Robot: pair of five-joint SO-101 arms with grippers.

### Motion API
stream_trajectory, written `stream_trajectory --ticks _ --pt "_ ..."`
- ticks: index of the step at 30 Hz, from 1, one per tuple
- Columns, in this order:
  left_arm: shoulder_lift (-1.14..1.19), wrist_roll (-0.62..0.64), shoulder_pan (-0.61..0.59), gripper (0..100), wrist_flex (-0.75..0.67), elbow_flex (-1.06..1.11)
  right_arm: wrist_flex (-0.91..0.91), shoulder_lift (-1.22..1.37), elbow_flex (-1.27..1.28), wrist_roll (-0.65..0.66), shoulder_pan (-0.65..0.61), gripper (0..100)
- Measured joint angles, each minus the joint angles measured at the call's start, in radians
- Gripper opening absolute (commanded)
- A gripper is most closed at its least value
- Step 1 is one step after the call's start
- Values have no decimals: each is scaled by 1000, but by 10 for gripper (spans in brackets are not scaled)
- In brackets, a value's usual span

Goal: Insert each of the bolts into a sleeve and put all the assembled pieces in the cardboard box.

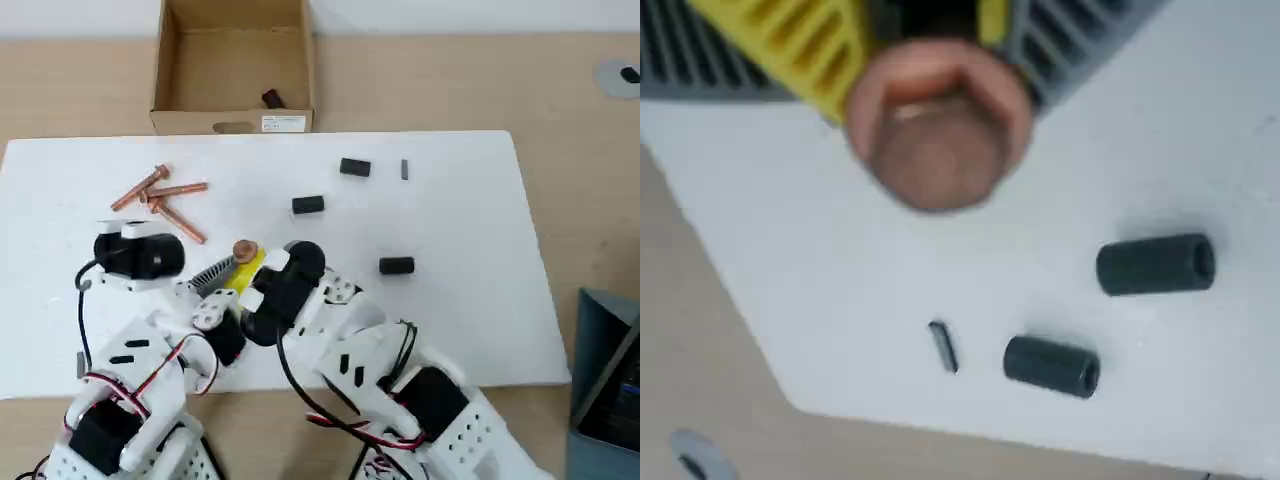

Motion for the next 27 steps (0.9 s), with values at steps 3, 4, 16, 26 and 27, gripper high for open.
stream_trajectory --ticks 3,4,16,26,27 --pt "0 -6 3 161 48 -5 2 2 2 0 -2 9" --pt "0 -6 3 195 64 -9 3 2 3 3 -2 9" --pt "6 -12 -112 233 189 -74 -2 -2 -5 6 -2 9" --pt "5 -12 -121 71 189 -250 -2 -2 -5 6 -5 9" --pt "5 -12 -121 9 189 -261 -2 -2 -5 6 -5 9"
